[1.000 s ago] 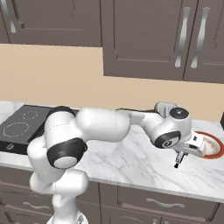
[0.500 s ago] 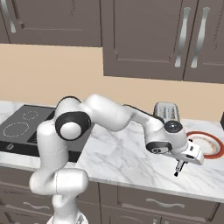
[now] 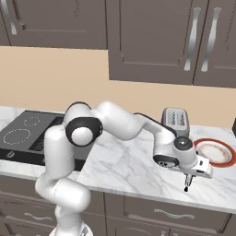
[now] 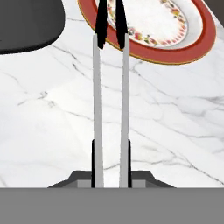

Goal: Pick up the tongs from the counter and place them near the plate next to the oven.

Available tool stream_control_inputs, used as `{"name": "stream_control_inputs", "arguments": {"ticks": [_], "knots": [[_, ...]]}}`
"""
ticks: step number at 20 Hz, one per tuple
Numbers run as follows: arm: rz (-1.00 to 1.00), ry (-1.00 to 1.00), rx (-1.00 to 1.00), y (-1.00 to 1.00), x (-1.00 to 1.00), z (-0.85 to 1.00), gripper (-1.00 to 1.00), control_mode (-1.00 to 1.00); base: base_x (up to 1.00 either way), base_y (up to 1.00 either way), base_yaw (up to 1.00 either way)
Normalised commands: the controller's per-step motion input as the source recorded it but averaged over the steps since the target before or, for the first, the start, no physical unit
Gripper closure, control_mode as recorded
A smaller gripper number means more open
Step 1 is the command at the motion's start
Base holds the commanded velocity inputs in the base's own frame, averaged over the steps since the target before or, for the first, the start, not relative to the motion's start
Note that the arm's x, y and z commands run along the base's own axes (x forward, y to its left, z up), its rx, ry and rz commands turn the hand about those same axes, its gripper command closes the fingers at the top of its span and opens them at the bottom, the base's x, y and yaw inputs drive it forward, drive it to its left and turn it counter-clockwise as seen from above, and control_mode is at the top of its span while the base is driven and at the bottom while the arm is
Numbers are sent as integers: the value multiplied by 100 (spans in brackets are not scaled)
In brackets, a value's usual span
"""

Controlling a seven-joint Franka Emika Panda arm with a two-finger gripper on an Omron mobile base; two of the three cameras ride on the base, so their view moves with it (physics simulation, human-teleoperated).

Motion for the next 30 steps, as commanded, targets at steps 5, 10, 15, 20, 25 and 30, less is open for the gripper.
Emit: {"name": "stream_control_inputs", "arguments": {"ticks": [5, 10, 15, 20, 25, 30], "knots": [[9, 0, 7, -22, 19, -3, -100, -100, 0, 0, 0], [8, 1, 7, -23, 43, -3, -100, -100, 0, 0, 0], [7, 4, 6, -19, 56, -8, -100, -100, 0, 0, 0], [5, 1, 5, -18, 17, 0, -100, -100, 0, 0, 0], [0, -8, 0, -2, -85, 55, -100, -100, 0, 0, 0], [0, -6, 0, 32, -100, 73, -100, -100, 0, 0, 0]]}}
